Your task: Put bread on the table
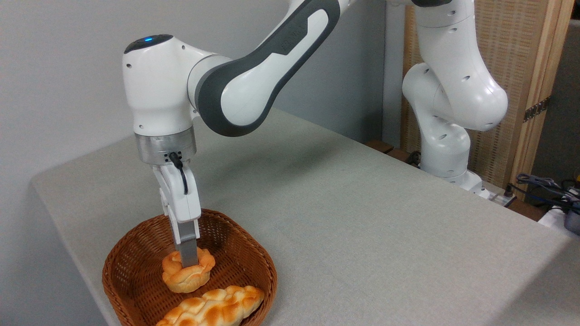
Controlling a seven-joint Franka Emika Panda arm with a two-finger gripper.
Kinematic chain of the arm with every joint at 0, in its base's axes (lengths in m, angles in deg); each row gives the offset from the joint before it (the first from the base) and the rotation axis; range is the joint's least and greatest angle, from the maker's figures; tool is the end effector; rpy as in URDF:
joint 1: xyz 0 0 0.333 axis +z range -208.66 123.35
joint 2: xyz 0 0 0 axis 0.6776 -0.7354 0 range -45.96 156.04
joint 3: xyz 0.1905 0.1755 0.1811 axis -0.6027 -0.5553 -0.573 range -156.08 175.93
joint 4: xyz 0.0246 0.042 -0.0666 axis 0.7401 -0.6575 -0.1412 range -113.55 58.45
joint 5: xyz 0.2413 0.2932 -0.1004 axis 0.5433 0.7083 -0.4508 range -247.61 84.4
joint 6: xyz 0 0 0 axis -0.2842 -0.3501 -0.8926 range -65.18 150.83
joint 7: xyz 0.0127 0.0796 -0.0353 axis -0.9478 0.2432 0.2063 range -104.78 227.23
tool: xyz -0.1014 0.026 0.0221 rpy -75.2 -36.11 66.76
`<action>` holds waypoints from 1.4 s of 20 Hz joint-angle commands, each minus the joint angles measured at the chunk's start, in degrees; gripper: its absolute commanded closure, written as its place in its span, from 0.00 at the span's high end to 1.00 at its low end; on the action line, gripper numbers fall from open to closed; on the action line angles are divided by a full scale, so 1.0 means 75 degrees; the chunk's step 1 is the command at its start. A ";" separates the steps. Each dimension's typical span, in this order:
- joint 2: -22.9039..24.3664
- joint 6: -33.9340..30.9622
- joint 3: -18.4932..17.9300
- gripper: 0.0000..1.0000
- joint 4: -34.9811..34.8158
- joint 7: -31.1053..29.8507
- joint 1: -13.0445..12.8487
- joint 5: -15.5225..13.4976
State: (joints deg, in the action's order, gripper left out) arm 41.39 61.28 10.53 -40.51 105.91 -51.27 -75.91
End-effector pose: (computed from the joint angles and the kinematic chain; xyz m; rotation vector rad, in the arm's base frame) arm 0.6309 -0.0984 0.4303 -2.6476 1.4325 -0.1837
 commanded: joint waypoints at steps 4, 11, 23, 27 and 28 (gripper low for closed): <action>0.0518 -0.0166 -0.0092 0.32 0.0191 -0.0063 0.0011 -0.0723; 0.1713 -0.3010 -0.0127 0.36 0.0263 0.0626 -0.0024 -0.0724; 0.1739 -0.3544 -0.0033 0.95 -0.0896 0.0874 -0.0610 -0.0537; 0.1457 -0.3449 -0.0010 1.00 -0.0933 0.0571 -0.0821 -0.0373; 0.1468 -0.3461 -0.0010 1.00 -0.0921 0.0558 -0.0821 -0.0361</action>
State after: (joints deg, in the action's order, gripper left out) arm 52.49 34.55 10.68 -47.36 111.57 -56.59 -80.12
